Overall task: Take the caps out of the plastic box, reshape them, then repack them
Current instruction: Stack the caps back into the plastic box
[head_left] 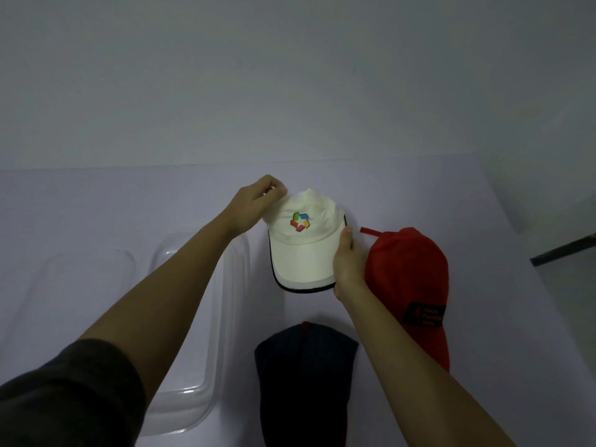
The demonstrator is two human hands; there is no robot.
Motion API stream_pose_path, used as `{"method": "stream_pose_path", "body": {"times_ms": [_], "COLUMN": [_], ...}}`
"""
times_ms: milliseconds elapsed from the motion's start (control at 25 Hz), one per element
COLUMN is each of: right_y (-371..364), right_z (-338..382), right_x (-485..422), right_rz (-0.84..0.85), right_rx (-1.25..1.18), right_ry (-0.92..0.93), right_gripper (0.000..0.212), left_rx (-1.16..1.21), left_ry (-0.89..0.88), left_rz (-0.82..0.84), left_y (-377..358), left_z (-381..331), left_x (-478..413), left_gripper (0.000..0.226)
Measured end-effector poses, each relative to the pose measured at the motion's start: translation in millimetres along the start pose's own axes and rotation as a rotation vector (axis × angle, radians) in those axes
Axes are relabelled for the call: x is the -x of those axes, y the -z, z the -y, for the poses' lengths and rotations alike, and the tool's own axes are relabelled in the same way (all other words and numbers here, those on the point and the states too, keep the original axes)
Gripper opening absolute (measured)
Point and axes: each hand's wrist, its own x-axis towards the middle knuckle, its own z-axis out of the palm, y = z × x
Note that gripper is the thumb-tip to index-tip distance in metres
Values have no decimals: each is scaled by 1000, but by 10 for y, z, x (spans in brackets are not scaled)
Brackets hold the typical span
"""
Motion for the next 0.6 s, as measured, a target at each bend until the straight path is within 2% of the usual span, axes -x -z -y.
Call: {"method": "stream_pose_path", "body": {"times_ms": [120,240,360,480,600], "right_y": [-48,-90,-122,-163,-184], "right_z": [-112,-182,-196,-275,-437], "right_x": [39,53,24,-84,-160], "right_rz": [51,92,115,161,239], "right_rx": [117,117,92,63,49], "right_ry": [30,2,-66,-146,-247], "right_gripper": [37,37,46,57,66], "left_rx": [-329,-557,-534,-529,-496], "left_ry": [124,127,2,-31,-14], "left_rz": [232,375,332,174,234], "left_y": [-72,-161,-280,-416,-384], "left_z": [-160,-194,-166,-160,-132], "left_x": [-178,-334,-373,-366,-349], "left_gripper": [54,45,30,35,39]}}
